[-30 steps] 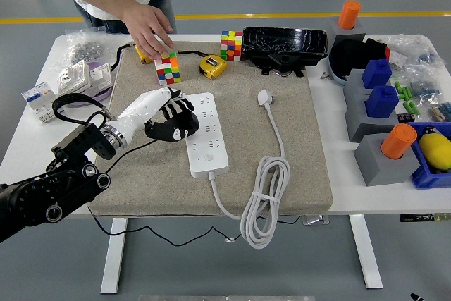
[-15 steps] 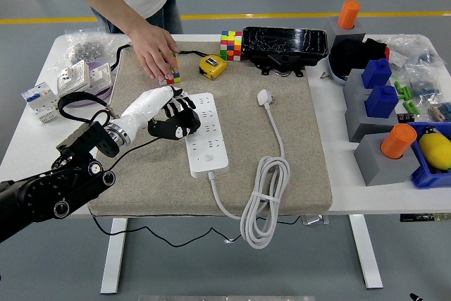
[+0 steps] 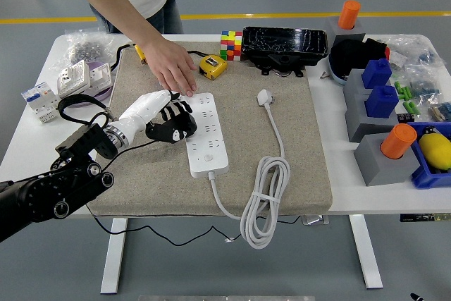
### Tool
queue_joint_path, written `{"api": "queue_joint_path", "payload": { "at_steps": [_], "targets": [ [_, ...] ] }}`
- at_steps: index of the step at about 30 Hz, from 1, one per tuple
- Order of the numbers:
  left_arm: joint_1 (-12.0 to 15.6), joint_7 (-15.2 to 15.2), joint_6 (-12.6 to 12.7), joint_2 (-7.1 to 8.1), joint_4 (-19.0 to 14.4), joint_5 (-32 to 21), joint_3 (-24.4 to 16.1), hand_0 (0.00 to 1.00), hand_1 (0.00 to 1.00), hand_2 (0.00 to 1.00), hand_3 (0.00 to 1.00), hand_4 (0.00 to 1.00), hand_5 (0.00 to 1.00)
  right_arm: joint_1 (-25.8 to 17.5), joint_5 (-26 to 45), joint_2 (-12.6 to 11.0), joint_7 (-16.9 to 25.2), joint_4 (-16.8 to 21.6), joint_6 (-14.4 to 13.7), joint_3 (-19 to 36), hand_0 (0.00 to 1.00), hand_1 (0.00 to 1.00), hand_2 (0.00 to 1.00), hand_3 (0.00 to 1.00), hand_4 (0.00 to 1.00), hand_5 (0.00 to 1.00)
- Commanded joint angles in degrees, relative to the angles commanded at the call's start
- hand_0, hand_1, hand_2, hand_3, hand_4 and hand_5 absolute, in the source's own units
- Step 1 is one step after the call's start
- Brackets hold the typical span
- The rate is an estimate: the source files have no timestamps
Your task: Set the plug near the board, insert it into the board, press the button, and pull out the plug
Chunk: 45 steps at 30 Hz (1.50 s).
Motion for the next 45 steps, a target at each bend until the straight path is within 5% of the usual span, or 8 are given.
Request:
{"api": "queue_joint_path", "payload": {
  "at_steps": [14, 15, 20, 21, 33, 39, 40, 45],
  "targets": [
    [-0.4, -0.1, 0.0, 0.10, 0.7, 0.6, 0.9, 0.371, 0.355, 0.416, 0.553, 0.653, 0.002, 0.0, 0.0, 0.0, 0.0, 0.0, 0.0, 0.1, 0.681, 0.690, 0.697, 0.603, 0.939, 0.532],
    [-0.4, -0.1, 0.0, 0.08, 0.7, 0.6, 0.9, 0.458, 0.491, 0.551, 0.558, 0.705, 0.002, 0.0, 0.0, 0.0, 0.0, 0.0, 0.0, 0.1, 0.682, 0.689, 0.697, 0.602, 0.939, 0.533],
    [-0.2, -0.2, 0.0, 0.15, 0.7, 0.6, 0.9, 0.458, 0.491, 0.551, 0.558, 0.705, 0.002, 0.0, 0.0, 0.0, 0.0, 0.0, 0.0, 0.0, 0.682, 0.689, 0.697, 0.602, 0.939, 0.533],
    [-0.2, -0.1, 0.0, 0.18, 0.7, 0.6, 0.9, 0.482, 0.566, 0.592, 0.598, 0.915, 0.002, 0.0, 0.0, 0.0, 0.0, 0.0, 0.0, 0.1, 0.680, 0.688, 0.697, 0.602, 0.939, 0.533],
    [0.3, 0.2, 0.0, 0.72, -0.1, 1.2, 0.4, 0.510, 0.638, 0.668, 0.685, 0.985, 0.002, 0.0, 0.0, 0.3, -0.1, -0.1, -0.1, 0.3, 0.681, 0.688, 0.697, 0.602, 0.939, 0.533],
    [0.8, 0.8, -0.2, 1.86, -1.0, 2.0, -0.4, 0.546, 0.688, 0.756, 0.779, 0.998, 0.062, 0.6, 0.2, 0.4, -0.1, 0.2, 0.0, -1.2, 0.686, 0.688, 0.697, 0.602, 0.938, 0.533],
    [1.0, 0.8, -0.1, 2.11, -1.2, 1.9, -0.7, 0.650, 0.783, 0.871, 0.885, 0.998, 0.204, 0.8, 0.2, 0.2, -0.1, 0.3, 0.0, -1.4, 0.681, 0.689, 0.697, 0.602, 0.939, 0.532],
    [1.8, 1.0, 0.3, 2.77, -1.7, 2.0, -1.5, 0.650, 0.783, 0.871, 0.885, 0.998, 0.204, 0.6, 0.2, -0.2, -0.2, 0.1, 0.0, -2.1, 0.681, 0.689, 0.697, 0.602, 0.939, 0.532]
  ]
}}
